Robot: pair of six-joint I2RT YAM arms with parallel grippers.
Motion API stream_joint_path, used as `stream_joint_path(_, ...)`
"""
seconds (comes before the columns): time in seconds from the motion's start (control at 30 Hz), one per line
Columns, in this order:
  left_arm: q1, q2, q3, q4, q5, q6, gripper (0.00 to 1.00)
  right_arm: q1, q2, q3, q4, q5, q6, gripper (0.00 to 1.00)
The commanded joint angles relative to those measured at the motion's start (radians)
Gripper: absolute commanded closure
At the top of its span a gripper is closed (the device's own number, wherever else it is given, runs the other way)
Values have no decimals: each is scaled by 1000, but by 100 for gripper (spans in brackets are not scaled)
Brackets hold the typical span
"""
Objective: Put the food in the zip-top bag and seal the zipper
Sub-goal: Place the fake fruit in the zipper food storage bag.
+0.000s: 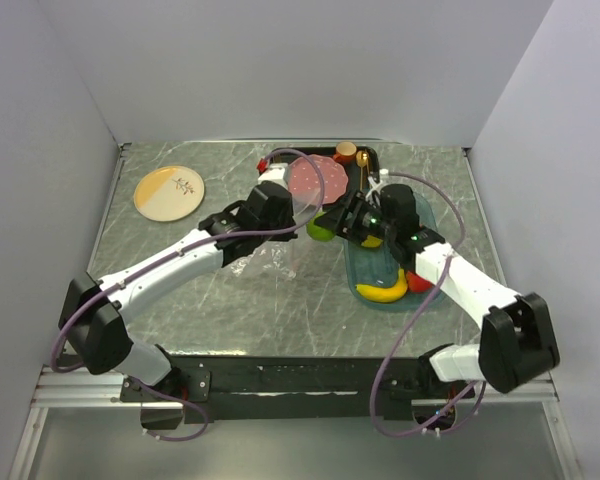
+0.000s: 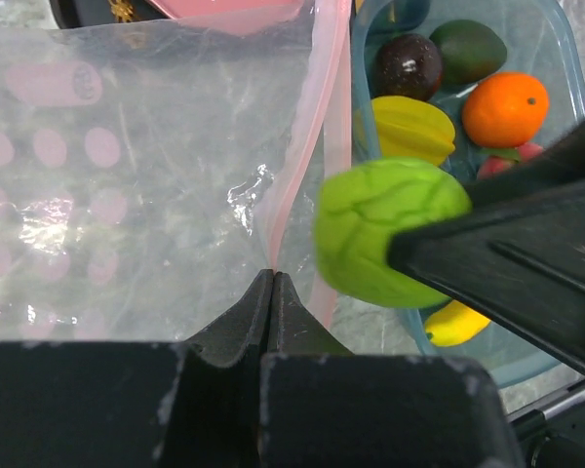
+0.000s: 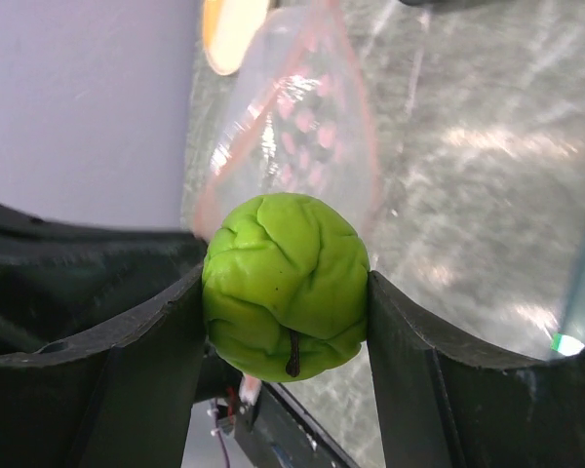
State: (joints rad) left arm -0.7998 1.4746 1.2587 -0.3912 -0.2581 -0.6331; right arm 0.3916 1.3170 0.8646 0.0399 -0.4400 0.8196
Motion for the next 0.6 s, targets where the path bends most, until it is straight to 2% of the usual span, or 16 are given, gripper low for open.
stream_joint_path(0.0, 2, -17, -2, 49, 43, -16, 99, 21, 7, 31, 142, -37, 46, 71)
stream_joint_path(0.13, 2, -16, 1, 55, 43, -16, 99, 56, 85, 106, 28, -16, 0, 69)
stream_joint_path(0.27, 2, -25, 5, 60, 42, -10, 99, 69, 113, 68, 115, -26, 24, 69)
stream_joint_path(0.37, 2, -39, -2, 69, 37, -11, 99, 69, 140, 91, 80, -17, -2, 69)
stream_joint_path(0.57, 2, -59, -25, 95, 57, -4, 99, 76, 209, 123, 112, -71, 1, 64)
